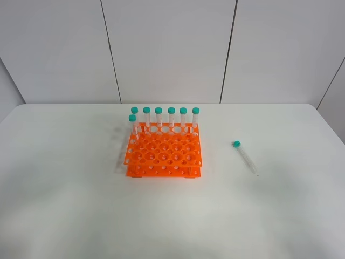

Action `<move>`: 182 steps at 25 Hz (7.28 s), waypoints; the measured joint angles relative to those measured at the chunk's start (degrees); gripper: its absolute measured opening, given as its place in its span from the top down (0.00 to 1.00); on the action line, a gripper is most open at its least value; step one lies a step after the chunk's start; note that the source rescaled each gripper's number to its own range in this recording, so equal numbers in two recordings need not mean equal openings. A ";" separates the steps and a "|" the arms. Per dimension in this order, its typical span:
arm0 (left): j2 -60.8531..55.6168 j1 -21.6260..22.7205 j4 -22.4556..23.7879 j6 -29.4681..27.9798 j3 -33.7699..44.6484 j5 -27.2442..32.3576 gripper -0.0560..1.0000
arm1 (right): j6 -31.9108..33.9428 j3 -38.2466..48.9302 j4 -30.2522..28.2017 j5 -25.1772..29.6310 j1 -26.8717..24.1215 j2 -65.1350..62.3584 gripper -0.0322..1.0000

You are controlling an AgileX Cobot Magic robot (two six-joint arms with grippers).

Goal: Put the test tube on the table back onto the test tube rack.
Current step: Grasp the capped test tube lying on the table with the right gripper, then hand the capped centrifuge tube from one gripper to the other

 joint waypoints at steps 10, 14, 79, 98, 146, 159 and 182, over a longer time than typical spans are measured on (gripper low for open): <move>0.00 0.00 0.00 0.00 0.00 0.00 0.00 | 0.00 -0.45 0.00 0.00 0.00 2.25 0.00; 0.00 0.00 0.00 0.00 0.00 0.00 0.00 | 0.00 -4.11 0.00 -0.74 0.00 14.89 0.00; -0.07 0.00 0.00 0.00 0.00 0.00 0.00 | -9.23 -46.16 4.04 -16.81 3.51 121.25 0.09; -0.07 0.00 0.00 0.00 0.00 0.00 0.00 | -9.44 -46.22 3.85 -16.15 3.51 122.26 0.97; 8.43 0.00 -4.16 -0.55 -6.06 -5.99 0.00 | -52.70 -36.04 34.16 -7.86 19.65 86.36 0.95; 47.75 0.00 -35.29 23.83 -14.16 -22.92 0.00 | -54.57 -36.04 34.99 -9.58 19.65 86.36 0.95; 89.18 -19.49 -94.14 68.27 -25.05 -23.03 0.00 | -54.24 -36.04 35.86 -11.25 19.65 88.16 0.95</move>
